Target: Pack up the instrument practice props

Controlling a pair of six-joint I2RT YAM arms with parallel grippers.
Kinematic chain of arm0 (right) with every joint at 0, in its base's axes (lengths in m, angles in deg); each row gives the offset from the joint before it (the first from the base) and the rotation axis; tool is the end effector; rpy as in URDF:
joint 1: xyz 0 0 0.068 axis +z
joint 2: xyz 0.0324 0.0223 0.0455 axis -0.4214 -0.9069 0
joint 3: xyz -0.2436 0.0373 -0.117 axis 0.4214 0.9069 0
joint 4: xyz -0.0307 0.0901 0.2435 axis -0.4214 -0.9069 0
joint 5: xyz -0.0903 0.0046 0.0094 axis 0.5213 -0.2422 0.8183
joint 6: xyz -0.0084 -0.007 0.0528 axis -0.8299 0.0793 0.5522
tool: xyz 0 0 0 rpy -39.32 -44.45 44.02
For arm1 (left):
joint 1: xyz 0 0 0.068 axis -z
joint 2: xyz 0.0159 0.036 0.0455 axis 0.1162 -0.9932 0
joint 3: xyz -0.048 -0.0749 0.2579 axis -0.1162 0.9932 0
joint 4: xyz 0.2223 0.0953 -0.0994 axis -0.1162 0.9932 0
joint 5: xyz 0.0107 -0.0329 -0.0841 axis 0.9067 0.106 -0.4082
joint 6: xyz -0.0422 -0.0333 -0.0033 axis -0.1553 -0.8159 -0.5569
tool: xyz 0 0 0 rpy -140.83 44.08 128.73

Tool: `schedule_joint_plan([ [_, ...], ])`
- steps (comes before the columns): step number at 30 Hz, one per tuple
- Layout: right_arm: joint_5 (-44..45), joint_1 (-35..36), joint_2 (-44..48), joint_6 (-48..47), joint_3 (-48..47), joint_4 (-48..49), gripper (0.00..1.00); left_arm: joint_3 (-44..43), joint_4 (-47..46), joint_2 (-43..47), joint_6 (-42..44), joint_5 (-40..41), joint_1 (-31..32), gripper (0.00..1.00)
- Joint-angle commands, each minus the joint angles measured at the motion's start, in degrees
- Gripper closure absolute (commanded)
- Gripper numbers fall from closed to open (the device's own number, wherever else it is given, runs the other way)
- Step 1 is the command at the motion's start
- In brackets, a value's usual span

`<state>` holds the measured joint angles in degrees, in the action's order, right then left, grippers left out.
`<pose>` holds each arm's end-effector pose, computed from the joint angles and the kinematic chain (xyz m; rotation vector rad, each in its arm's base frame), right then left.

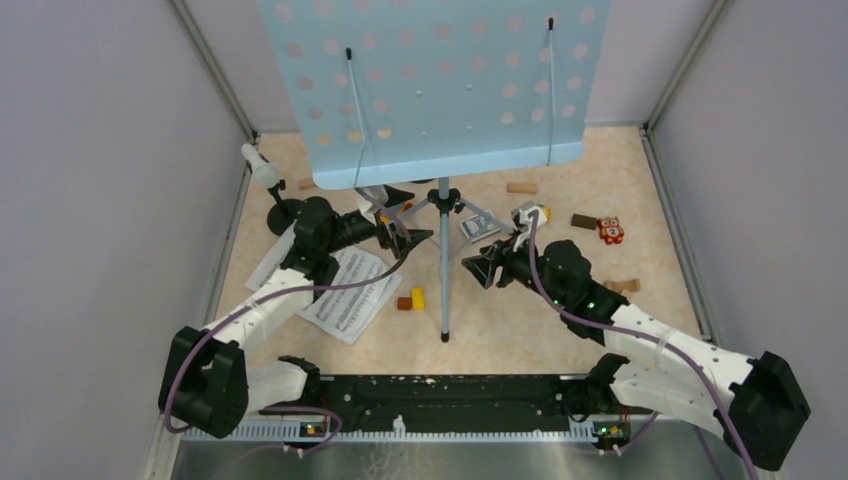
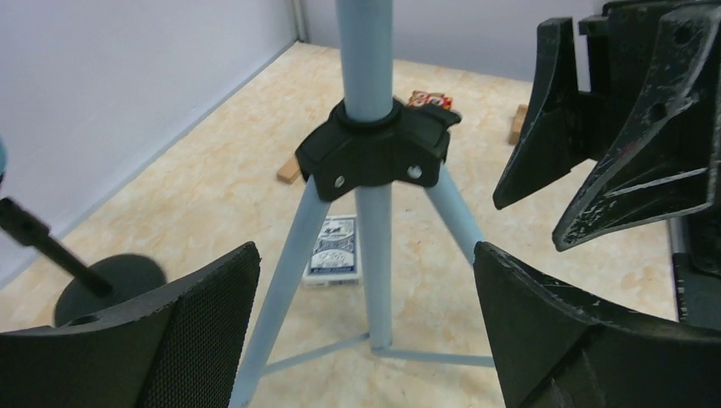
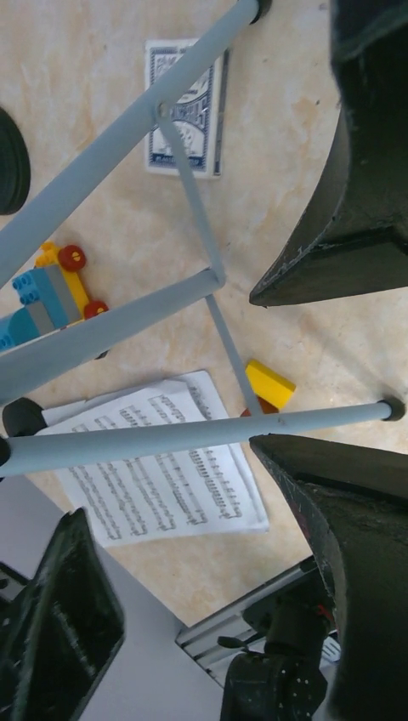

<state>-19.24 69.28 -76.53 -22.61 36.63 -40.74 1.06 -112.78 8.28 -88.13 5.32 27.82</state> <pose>0.1481 0.1475 0.2640 -0.4031 1.7661 0.8799 0.2399 -0.1207 0.3013 0.9118 1.2803 -0.9165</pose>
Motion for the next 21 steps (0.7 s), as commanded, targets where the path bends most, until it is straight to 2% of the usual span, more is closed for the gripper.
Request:
schedule_joint_plan([
  [1, 2.44, 2.58, -5.49, 1.06, -5.66, 8.15, 0.42, 2.70, 3.90, 3.98, 7.45, 6.95, -0.15, 0.01],
  [7, 8.99, 7.15, -14.14, 1.87, -10.01, 15.03, 0.36, 2.57, 4.35, 2.80, 10.35, 10.79, -0.30, 0.01],
  [11, 13.84, 9.92, -19.49, 2.34, -12.25, 17.21, 0.36, 1.08, 3.27, -0.04, 9.80, 10.73, -0.84, 0.01],
  [13, 16.91, 10.70, -21.83, 1.94, -13.95, 16.06, 0.40, -0.01, 2.66, -1.59, 9.94, 10.49, -0.88, 0.01],
  [15, 20.29, 11.18, -23.59, 0.15, -15.59, 14.25, 0.49, -1.36, 2.33, -3.31, 10.51, 10.53, -0.91, 0.01],
  [18, 24.94, 11.28, -24.45, -1.10, -16.58, 11.14, 0.75, -3.67, 2.05, -6.74, 11.56, 8.58, -0.86, 0.01],
  [20, 25.69, 11.22, -23.69, -2.54, -16.09, 9.99, 0.94, -5.66, 3.03, -8.93, 12.92, 5.49, -0.85, 0.02],
  [21, 25.21, 11.27, -22.68, -3.38, -15.49, 9.63, 1.00, -6.54, 3.41, -10.13, 14.10, 3.36, -0.84, 0.02],
])
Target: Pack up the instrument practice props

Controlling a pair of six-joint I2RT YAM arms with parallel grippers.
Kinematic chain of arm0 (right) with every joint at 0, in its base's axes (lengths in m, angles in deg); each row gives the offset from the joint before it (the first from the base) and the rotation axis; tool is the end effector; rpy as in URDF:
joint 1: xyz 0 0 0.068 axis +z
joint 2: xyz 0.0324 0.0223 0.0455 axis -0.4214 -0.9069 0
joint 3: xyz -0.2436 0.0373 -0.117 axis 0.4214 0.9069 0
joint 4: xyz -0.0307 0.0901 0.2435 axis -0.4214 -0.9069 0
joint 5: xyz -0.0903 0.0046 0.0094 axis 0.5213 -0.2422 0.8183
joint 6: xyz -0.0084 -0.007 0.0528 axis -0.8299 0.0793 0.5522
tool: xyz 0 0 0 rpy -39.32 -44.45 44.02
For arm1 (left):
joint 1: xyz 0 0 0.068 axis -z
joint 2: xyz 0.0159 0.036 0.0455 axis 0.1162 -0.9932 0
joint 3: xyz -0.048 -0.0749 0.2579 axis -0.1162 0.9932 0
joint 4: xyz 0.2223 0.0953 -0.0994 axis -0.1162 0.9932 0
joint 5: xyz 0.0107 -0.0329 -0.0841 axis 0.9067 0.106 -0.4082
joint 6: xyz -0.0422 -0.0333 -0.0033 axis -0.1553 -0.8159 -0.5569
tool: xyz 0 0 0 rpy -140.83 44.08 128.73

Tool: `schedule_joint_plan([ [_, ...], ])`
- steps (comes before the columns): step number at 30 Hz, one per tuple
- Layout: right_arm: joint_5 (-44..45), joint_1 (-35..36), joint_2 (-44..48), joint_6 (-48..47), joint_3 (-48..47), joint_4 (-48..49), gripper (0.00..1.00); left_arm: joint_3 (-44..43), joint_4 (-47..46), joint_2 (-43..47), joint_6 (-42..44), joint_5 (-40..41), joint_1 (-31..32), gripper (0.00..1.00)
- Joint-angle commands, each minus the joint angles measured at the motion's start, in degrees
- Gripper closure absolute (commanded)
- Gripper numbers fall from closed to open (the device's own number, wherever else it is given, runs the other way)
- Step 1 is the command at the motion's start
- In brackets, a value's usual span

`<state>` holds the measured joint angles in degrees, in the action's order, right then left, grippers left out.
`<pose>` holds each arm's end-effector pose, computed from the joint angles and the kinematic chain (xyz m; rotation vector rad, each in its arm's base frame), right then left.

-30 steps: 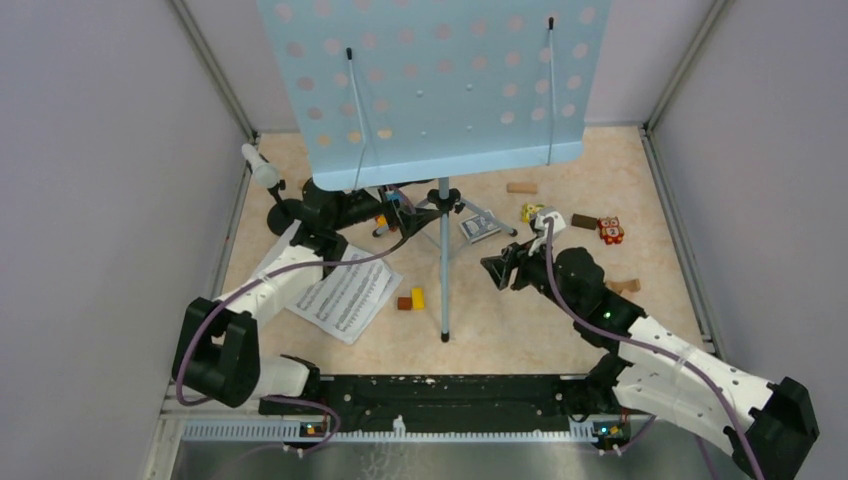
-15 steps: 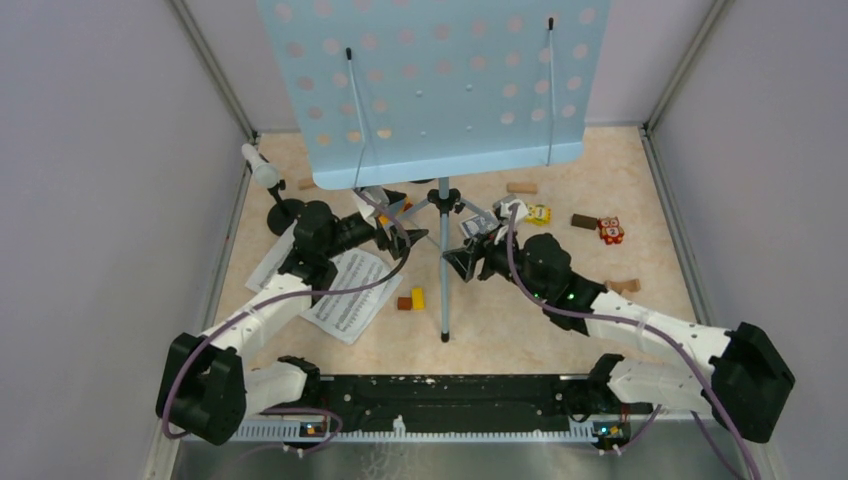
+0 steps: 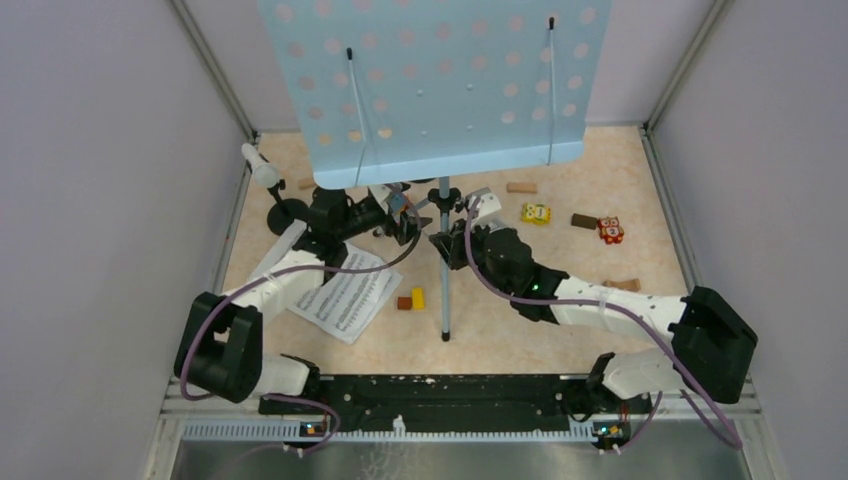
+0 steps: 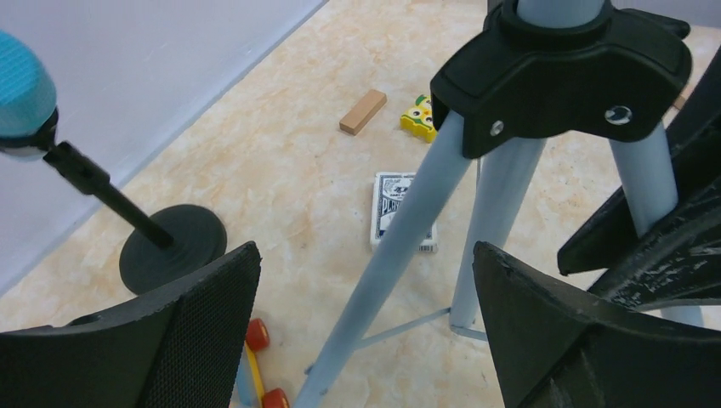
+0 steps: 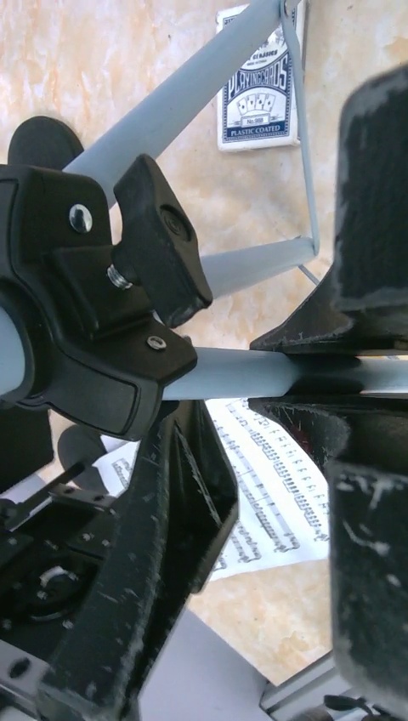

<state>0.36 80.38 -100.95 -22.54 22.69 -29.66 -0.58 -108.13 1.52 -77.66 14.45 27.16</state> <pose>0.1763 0.2382 0.2722 -0.3045 1.7425 0.7421 0.2677 -0.1234 0.2722 0.8948 1.4101 -0.6968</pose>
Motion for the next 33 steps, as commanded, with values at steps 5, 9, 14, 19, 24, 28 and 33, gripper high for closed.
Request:
schedule_joint_plan([
  [5, -4.60, 0.17, 9.77, -13.40, 2.76, -2.70, 1.00, -8.03, -0.23, -8.47, 5.07, -12.42, -0.19, 0.05],
  [9, -9.17, 0.04, 16.66, -20.62, 4.05, -10.40, 1.00, -8.09, -0.19, -9.95, 4.49, -16.89, 0.39, 0.11],
  [14, -13.37, -2.10, 23.86, -23.12, 7.76, -14.00, 1.00, -8.16, 1.75, -11.08, 5.46, -18.01, 4.10, 0.15],
  [19, -11.60, -3.14, 28.83, -24.64, 12.28, -9.98, 1.00, -8.19, 1.65, -13.12, 2.89, -19.04, 8.36, 0.38],
  [24, -9.41, -3.34, 30.83, -28.55, 11.53, -7.98, 1.00, -7.24, 1.07, -12.63, 0.92, -17.82, 11.24, 0.67],
  [28, -7.05, -3.39, 31.03, -30.92, 10.83, -7.08, 1.00, -6.69, -0.98, -11.88, -2.71, -17.80, 12.12, 0.88],
  [33, -4.30, -3.41, 31.34, -30.68, 9.31, -13.67, 0.85, -4.39, -3.70, -10.89, -5.36, -14.55, 12.51, 0.96],
])
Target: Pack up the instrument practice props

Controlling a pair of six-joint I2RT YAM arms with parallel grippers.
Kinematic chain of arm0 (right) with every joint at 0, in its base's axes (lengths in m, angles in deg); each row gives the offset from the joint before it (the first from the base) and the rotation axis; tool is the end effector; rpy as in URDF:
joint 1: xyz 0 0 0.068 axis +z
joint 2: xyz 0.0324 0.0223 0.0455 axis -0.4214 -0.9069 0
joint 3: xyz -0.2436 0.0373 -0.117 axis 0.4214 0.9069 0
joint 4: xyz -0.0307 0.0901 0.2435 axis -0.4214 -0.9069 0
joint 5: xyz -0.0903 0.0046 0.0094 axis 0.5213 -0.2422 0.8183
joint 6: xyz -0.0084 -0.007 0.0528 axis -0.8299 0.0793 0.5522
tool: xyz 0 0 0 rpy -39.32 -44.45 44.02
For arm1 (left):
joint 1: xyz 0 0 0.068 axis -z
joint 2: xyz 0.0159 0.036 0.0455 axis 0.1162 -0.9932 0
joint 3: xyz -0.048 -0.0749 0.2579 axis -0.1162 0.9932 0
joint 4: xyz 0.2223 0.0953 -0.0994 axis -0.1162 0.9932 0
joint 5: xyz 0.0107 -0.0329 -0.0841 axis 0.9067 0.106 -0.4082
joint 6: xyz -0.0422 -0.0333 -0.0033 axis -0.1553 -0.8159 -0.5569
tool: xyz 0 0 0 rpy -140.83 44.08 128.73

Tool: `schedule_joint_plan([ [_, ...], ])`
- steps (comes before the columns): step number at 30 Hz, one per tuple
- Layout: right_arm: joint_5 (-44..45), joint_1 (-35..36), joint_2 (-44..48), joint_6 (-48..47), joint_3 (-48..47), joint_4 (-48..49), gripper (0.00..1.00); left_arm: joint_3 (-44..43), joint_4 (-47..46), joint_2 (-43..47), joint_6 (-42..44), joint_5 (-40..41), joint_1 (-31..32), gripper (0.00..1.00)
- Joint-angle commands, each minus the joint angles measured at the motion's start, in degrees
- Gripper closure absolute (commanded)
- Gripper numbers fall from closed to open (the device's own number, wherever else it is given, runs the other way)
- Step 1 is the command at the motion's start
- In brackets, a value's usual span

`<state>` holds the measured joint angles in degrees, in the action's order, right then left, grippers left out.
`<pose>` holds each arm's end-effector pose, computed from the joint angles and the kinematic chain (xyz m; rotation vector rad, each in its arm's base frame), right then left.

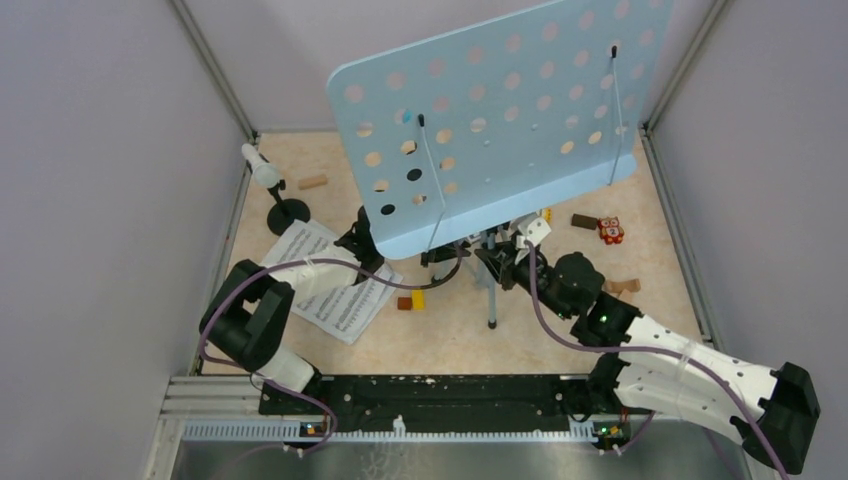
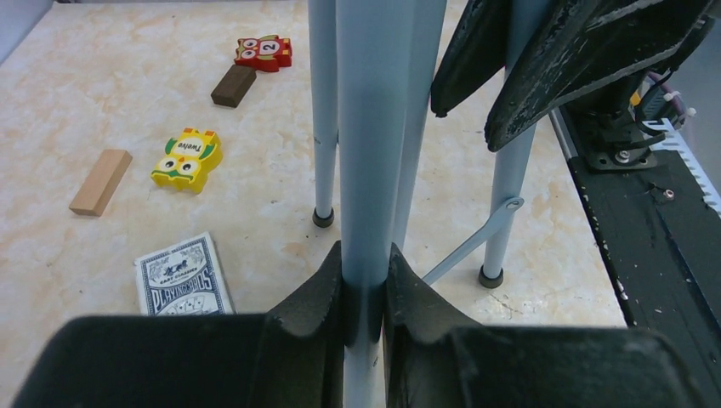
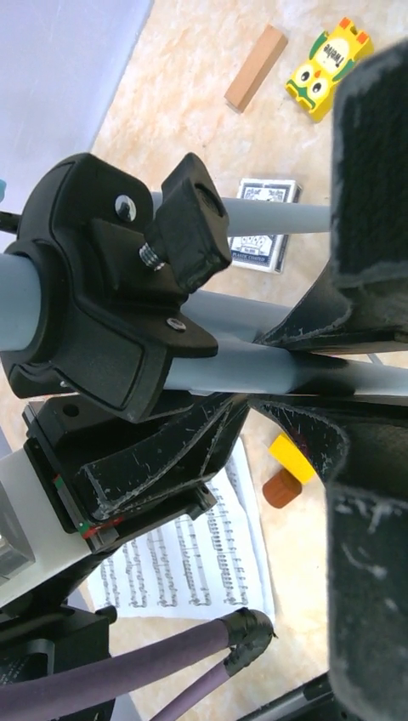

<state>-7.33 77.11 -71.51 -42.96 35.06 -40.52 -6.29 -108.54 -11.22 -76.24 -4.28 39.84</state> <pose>0.1240 0.1508 0.2903 -0.5982 1.5278 0.5918 0.2594 -0.2050 0.2416 1.2979 1.2624 -1.1479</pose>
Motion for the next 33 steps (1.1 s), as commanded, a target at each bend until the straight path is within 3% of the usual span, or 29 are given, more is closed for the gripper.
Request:
schedule_joint_plan([
  [1, 3.53, -0.15, 2.66, -9.60, -3.26, -4.31, 0.73, 1.55, -3.30, 1.82, -6.75, 4.65, -0.12, 0.97],
  [5, 5.19, -0.10, 7.56, -5.43, -2.24, -9.56, 0.33, 1.72, -2.51, 1.61, -6.28, 5.18, 0.43, 0.98],
  [8, 6.56, -0.08, 12.26, -3.30, -1.40, -12.58, 0.23, 1.34, -1.99, 1.52, -5.96, 5.33, 1.04, 0.98],
  [13, 8.61, -0.13, 15.46, -4.06, 0.68, -9.29, 0.16, 1.16, -2.15, 1.23, -6.37, 5.86, 2.29, 0.99],
  [21, 9.09, -0.42, 9.01, 1.41, 1.98, 2.92, 0.11, 3.60, -7.09, 1.59, -9.50, 10.81, 7.69, 0.95],
  [26, 12.09, -0.42, 6.46, 4.39, 5.55, 13.46, 0.11, 6.01, -12.13, 0.44, -13.04, 14.05, 10.69, 0.78],
  [33, 16.34, -0.42, 3.36, 2.63, 7.48, 20.56, 0.11, 7.75, -14.43, -0.31, -14.04, 16.86, 14.16, 0.44],
])
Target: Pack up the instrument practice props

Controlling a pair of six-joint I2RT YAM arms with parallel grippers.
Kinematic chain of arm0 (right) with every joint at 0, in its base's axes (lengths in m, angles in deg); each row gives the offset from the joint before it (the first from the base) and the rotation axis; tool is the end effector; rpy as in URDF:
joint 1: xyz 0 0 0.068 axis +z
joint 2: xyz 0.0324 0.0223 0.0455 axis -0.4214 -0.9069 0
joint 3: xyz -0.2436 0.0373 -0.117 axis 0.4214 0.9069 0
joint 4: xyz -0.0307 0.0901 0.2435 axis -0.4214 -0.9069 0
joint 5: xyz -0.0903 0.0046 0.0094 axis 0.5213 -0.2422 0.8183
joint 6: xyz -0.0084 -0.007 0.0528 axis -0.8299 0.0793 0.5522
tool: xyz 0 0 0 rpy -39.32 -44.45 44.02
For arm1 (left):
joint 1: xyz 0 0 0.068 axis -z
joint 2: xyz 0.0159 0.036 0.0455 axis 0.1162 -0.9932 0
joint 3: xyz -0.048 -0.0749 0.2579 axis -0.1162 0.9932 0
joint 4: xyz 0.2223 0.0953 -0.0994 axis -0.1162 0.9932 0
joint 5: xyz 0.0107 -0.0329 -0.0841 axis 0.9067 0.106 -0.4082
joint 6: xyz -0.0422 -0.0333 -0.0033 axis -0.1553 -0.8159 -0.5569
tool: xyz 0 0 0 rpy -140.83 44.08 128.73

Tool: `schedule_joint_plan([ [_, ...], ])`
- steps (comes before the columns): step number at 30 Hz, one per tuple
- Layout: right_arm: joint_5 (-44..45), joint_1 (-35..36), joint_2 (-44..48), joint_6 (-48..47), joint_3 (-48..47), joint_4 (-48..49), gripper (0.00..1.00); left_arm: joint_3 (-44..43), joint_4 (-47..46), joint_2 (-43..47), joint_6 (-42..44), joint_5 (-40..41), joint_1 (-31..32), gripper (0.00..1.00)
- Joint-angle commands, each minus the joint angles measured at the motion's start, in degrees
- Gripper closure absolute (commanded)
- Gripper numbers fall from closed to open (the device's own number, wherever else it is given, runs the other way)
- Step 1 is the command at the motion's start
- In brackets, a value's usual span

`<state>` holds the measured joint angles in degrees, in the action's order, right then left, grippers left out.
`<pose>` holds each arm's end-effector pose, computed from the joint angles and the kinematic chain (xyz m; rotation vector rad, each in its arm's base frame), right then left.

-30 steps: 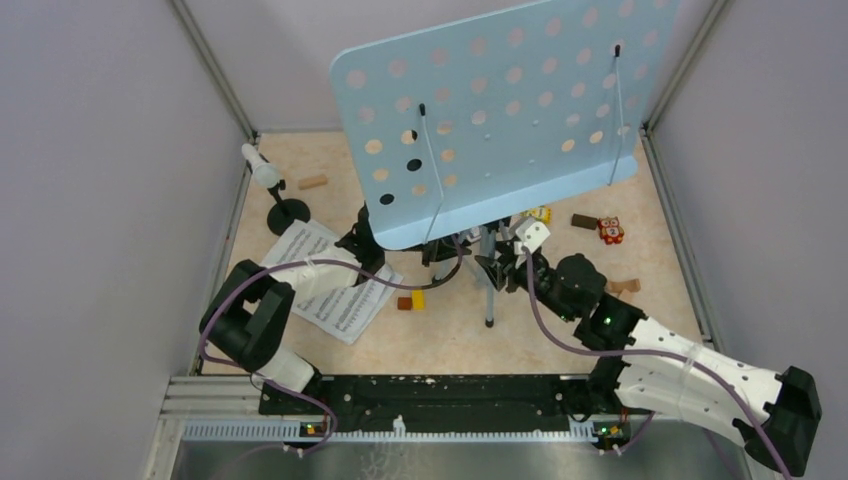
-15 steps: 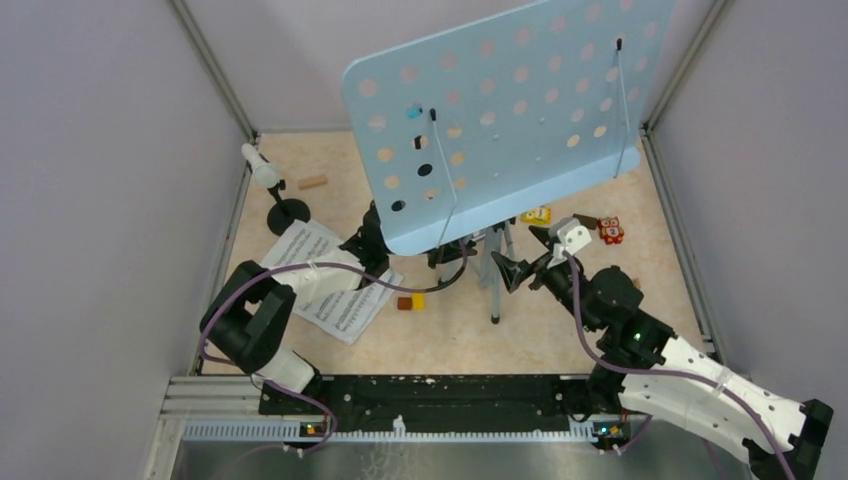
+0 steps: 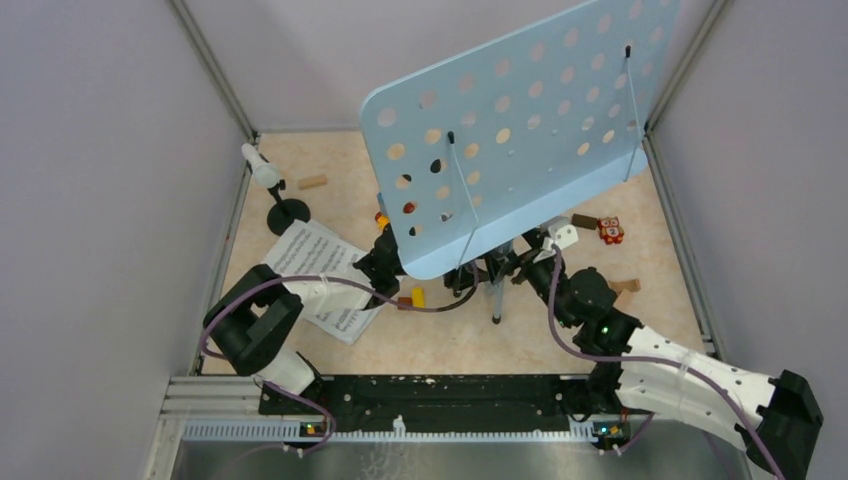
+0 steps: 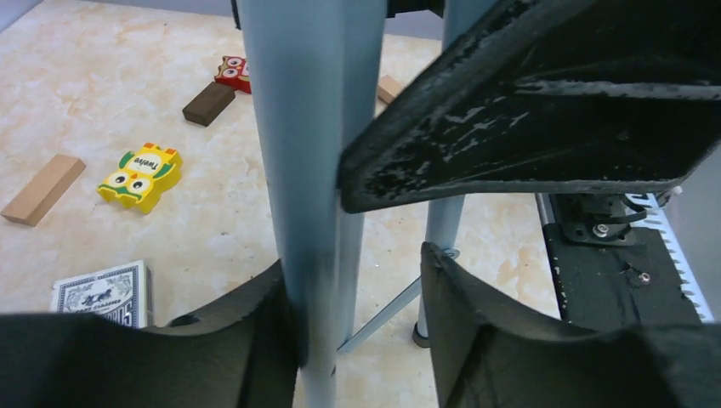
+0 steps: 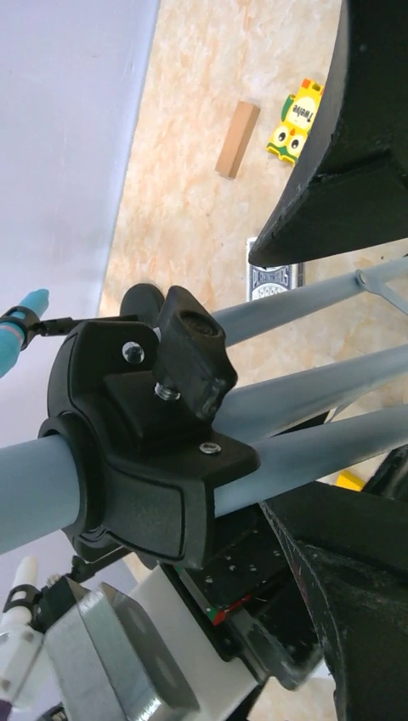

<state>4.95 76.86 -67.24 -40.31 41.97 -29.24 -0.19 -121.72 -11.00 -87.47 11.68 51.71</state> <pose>0.1203 0.1327 0.2805 -0.3193 1.4522 0.5196 0.2124 -0.2455 0.2308 1.1553 1.3154 -1.1767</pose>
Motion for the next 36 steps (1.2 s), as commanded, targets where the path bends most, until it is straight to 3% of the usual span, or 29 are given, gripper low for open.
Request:
schedule_joint_plan([
  [1, 4.07, -0.18, -1.23, -0.23, 0.80, 10.26, 0.11, 1.91, -1.28, -0.52, -2.80, 1.35, 2.65, 0.40],
  [8, 0.68, -0.15, -3.95, -0.21, 2.21, 14.71, 0.11, 2.49, -2.41, -0.96, -3.38, 3.09, 4.41, 0.28],
  [14, 1.54, -0.09, -4.24, -0.96, 2.25, 14.65, 0.11, 2.75, -3.77, -1.79, -3.95, 4.09, 5.61, 0.26],
  [23, 4.76, -0.09, -12.72, -3.26, 1.28, 18.58, 0.12, 3.20, -5.56, -2.56, -4.98, 6.76, 8.10, 0.25],
  [26, 6.14, -0.09, -12.37, -3.24, 1.83, 19.40, 0.27, 4.59, -5.74, -1.58, -5.17, 9.05, 8.44, 0.23],
  [28, 6.60, -0.09, -11.02, -3.24, 2.28, 19.36, 0.48, 6.48, -6.31, 0.10, -5.32, 11.95, 8.50, 0.18],
  [29, 6.60, -0.09, -10.21, -3.24, 2.31, 19.04, 0.61, 7.91, -6.96, 0.92, -5.43, 13.16, 8.49, 0.06],
  [30, 6.53, -0.13, -9.45, -3.24, 2.34, 18.71, 0.73, 8.92, -7.52, 1.74, -5.37, 14.36, 8.49, 0.02],
  [32, 6.58, -0.10, -7.99, -2.64, 2.17, 17.41, 0.93, 10.58, -8.08, 3.08, -5.01, 16.33, 8.49, 0.01],
  [33, 6.39, -0.05, -7.43, -2.25, 1.93, 16.52, 0.99, 11.12, -8.13, 3.78, -4.93, 17.08, 8.49, 0.01],
  [36, 5.38, -0.08, -5.81, -0.86, 0.61, 13.49, 1.00, 12.20, -8.27, 5.11, -4.90, 18.28, 8.49, 0.01],
])
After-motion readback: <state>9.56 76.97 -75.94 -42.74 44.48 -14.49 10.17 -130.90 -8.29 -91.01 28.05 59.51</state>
